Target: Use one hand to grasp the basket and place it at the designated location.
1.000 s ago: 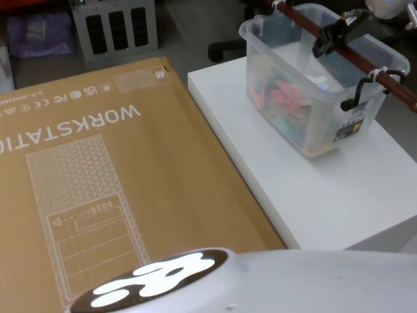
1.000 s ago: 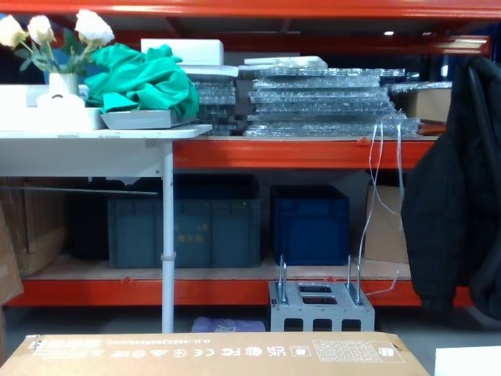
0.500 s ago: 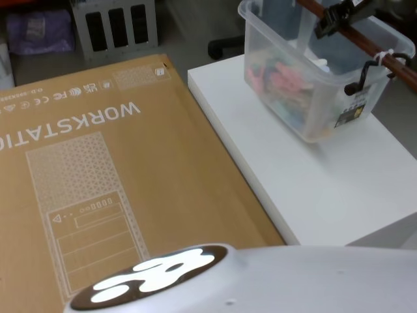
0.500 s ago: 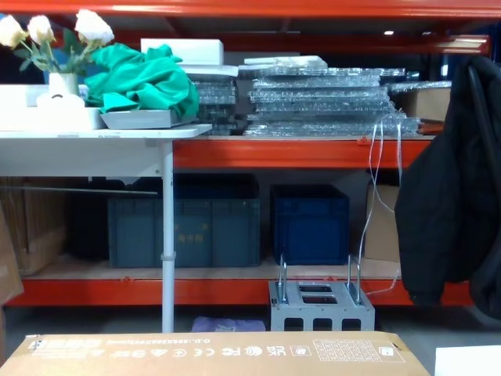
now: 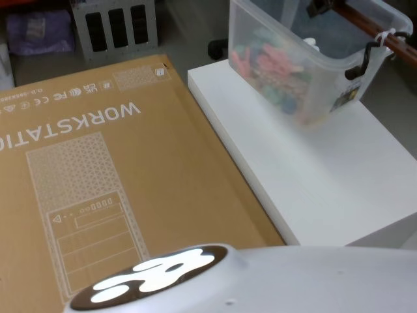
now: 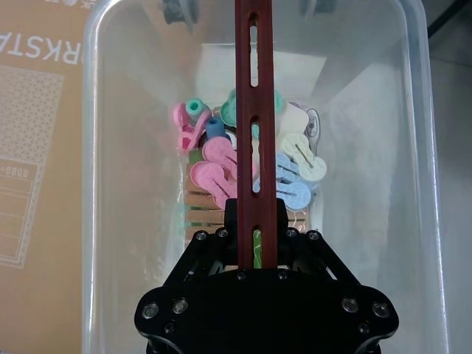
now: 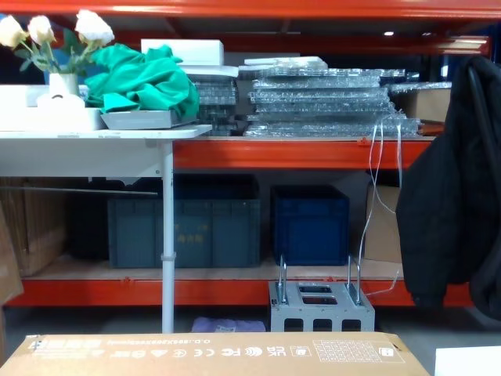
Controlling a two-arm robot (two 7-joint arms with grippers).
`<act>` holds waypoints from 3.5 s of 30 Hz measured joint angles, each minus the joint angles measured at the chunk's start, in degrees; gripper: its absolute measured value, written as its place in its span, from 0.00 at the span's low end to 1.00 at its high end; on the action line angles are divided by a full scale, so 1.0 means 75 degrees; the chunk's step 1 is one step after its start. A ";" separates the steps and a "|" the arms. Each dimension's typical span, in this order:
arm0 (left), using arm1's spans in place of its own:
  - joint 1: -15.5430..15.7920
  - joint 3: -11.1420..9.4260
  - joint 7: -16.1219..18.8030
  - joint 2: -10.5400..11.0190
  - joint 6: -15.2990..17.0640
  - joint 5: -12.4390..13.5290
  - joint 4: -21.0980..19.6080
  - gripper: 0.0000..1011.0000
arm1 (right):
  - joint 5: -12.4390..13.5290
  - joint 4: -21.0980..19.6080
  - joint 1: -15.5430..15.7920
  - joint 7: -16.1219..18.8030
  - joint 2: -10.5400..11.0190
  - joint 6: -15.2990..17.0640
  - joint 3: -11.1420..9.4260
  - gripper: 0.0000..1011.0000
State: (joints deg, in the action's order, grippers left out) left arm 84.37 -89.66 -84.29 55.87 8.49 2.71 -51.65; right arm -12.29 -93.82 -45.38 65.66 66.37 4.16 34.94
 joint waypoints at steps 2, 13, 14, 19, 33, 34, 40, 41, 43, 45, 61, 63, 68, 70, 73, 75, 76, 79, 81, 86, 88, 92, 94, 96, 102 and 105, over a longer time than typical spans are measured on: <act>0.0000 0.0000 0.0000 0.0001 0.0000 0.0000 -0.0001 0.00 | 0.0002 -0.0078 -0.0021 0.0001 0.0002 -0.0056 -0.0022 0.22; 0.0000 0.0000 0.0000 0.0000 0.0000 0.0000 -0.0001 0.00 | 0.0054 -0.0452 -0.0331 0.0141 -0.0130 -0.0589 -0.0061 0.22; 0.0000 0.0000 0.0000 0.0000 0.0000 0.0000 -0.0001 0.00 | 0.0091 -0.0501 -0.0388 0.0165 -0.0146 -0.0675 -0.0063 0.22; 0.0000 0.0000 0.0000 0.0000 0.0000 0.0000 0.0000 0.00 | 0.0180 -0.0657 -0.0581 0.0230 -0.0230 -0.0902 -0.0057 0.22; 0.0000 0.0000 0.0000 0.0001 0.0000 0.0000 0.0001 0.00 | 0.0552 -0.1065 -0.1116 0.0502 -0.0590 -0.1776 0.0189 0.22; 0.0000 0.0000 0.0000 0.0001 0.0000 0.0000 0.0001 0.00 | 0.0579 -0.1077 -0.1147 0.0511 -0.0604 -0.1842 0.0218 0.22; 0.0000 0.0000 0.0000 0.0001 0.0000 0.0000 -0.0001 0.00 | 0.0644 -0.1137 -0.1229 0.0517 -0.0651 -0.2031 0.0318 0.22; 0.0000 0.0000 0.0000 0.0001 0.0000 0.0000 0.0000 0.00 | 0.0650 -0.1145 -0.1242 0.0517 -0.0655 -0.2050 0.0333 0.22; 0.0000 0.0000 0.0000 0.0001 0.0000 0.0000 0.0003 0.00 | 0.0661 -0.1164 -0.1272 0.0518 -0.0667 -0.2097 0.0376 0.22; 0.0000 0.0000 0.0000 0.0000 0.0000 -0.0001 -0.0002 0.00 | 0.0657 -0.1282 -0.1322 0.0528 -0.0743 -0.2269 0.0466 0.22; 0.0000 0.0000 0.0000 0.0000 0.0000 0.0000 0.0001 0.00 | 0.0368 -0.2077 -0.1729 0.0621 -0.1620 -0.3516 0.1271 0.22; 0.0000 0.0000 0.0000 0.0001 0.0000 0.0000 0.0000 0.00 | 0.0362 -0.2095 -0.1754 0.0637 -0.1719 -0.3681 0.1368 0.22; 0.0000 0.0000 0.0000 0.0000 0.0000 0.0000 -0.0001 0.00 | 0.0404 -0.2078 -0.1817 0.0670 -0.1951 -0.4385 0.1665 0.22; 0.0000 0.0000 0.0000 0.0000 0.0000 0.0000 -0.0001 0.00 | 0.0446 -0.2077 -0.1818 0.0651 -0.2011 -0.4731 0.1771 0.22; 0.0000 0.0000 0.0000 0.0001 0.0000 0.0000 0.0001 0.00 | 0.0457 -0.2107 -0.1818 0.0621 -0.2065 -0.5046 0.1881 0.22; 0.0000 0.0000 0.0000 0.0000 0.0000 0.0000 -0.0001 0.00 | 0.0450 -0.2142 -0.1808 0.0586 -0.2108 -0.5319 0.1982 0.22; 0.0000 0.0000 0.0000 0.0000 0.0000 0.0000 0.0000 0.00 | 0.0425 -0.2155 -0.1793 0.0560 -0.2147 -0.5488 0.2061 0.22; 0.0000 0.0000 0.0000 0.0001 0.0000 0.0000 0.0001 0.00 | 0.0363 -0.2172 -0.1774 0.0503 -0.2177 -0.5736 0.2182 0.22; 0.0000 0.0000 0.0000 0.0000 0.0000 -0.0001 0.0000 0.00 | 0.0330 -0.2179 -0.1770 0.0478 -0.2182 -0.5823 0.2231 0.22; 0.0001 0.0000 0.0000 0.0000 0.0000 0.0001 -0.0001 0.00 | 0.0154 -0.2191 -0.1733 0.0380 -0.2220 -0.6073 0.2382 0.22; 0.0000 0.0000 0.0000 0.0000 0.0000 0.0000 0.0000 0.00 | 0.0015 -0.2187 -0.1675 0.0289 -0.2249 -0.6202 0.2455 0.22; 0.0000 0.0000 0.0000 0.0001 0.0000 0.0000 0.0000 0.00 | -0.0312 -0.2190 -0.1525 0.0038 -0.2282 -0.6266 0.2518 0.22; 0.0000 0.0000 0.0000 0.0000 0.0000 0.0000 -0.0001 0.00 | -0.0591 -0.2204 -0.1396 -0.0155 -0.2319 -0.6209 0.2543 0.22; 0.0000 0.0000 0.0000 0.0000 0.0000 0.0000 -0.0001 0.00 | -0.0816 -0.2204 -0.1293 -0.0279 -0.2379 -0.6103 0.2580 0.22; 0.0001 0.0000 0.0000 0.0000 0.0000 0.0000 0.0000 0.00 | -0.1281 -0.2127 -0.1100 -0.0519 -0.2545 -0.5814 0.2773 0.22; 0.0000 0.0000 0.0000 0.0000 0.0000 0.0000 0.0000 0.00 | -0.1475 -0.2029 -0.1049 -0.0562 -0.2661 -0.5643 0.2903 0.22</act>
State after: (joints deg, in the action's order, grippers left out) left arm 84.37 -89.66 -84.29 55.87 8.49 2.71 -51.65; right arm -23.36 -109.04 -53.24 61.45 46.41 -38.15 56.71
